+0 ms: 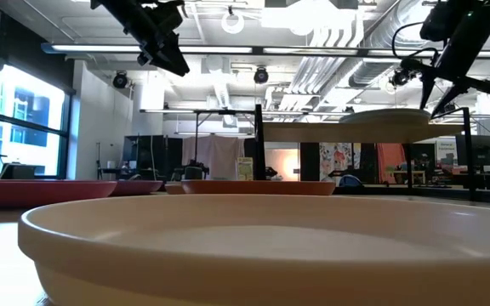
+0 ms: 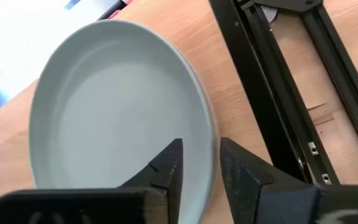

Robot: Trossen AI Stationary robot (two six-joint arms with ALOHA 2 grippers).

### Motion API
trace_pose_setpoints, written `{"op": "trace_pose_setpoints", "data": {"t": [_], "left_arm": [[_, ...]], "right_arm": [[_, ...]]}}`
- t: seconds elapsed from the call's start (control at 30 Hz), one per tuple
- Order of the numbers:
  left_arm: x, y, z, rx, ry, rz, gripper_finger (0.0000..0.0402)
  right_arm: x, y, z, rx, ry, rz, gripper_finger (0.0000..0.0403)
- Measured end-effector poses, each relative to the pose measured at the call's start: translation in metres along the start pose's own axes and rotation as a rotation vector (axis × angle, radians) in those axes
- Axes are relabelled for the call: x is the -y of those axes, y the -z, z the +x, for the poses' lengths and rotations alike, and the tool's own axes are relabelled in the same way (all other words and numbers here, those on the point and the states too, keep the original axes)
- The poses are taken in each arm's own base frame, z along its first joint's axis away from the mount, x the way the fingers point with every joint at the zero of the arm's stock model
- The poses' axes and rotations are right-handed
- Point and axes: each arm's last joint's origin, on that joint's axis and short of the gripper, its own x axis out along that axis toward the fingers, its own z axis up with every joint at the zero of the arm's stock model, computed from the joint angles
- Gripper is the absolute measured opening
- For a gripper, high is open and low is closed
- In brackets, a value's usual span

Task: Place and stack plates onto a shelf
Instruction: Stack the light blue plate on top of the gray plate on the shelf

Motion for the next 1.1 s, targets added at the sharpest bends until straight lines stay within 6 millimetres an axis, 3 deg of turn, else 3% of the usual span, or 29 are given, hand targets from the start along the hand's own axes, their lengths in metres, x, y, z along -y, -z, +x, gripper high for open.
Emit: {"op": "trace_pose_setpoints", "data": {"t": [0.53, 0.77, 1.1], "left_arm": [[0.000, 0.000, 0.000, 0.000, 0.000, 0.000, 0.0117], [0.000, 0.001, 0.004, -0.014, 0.001, -0.030, 0.0117], [0.000, 0.004, 0.007, -0.049, 0.001, -0.117, 0.0117]], "right_arm": [[-0.004, 0.015, -0.025, -0.087, -0.291, -0.058, 0.0089], [-0.029, 0.028, -0.023, -0.173, -0.460, -0.221, 0.0089], [-0.064, 0.062, -0.006, -0.259, -0.440, -0.383, 0.0089]]}}
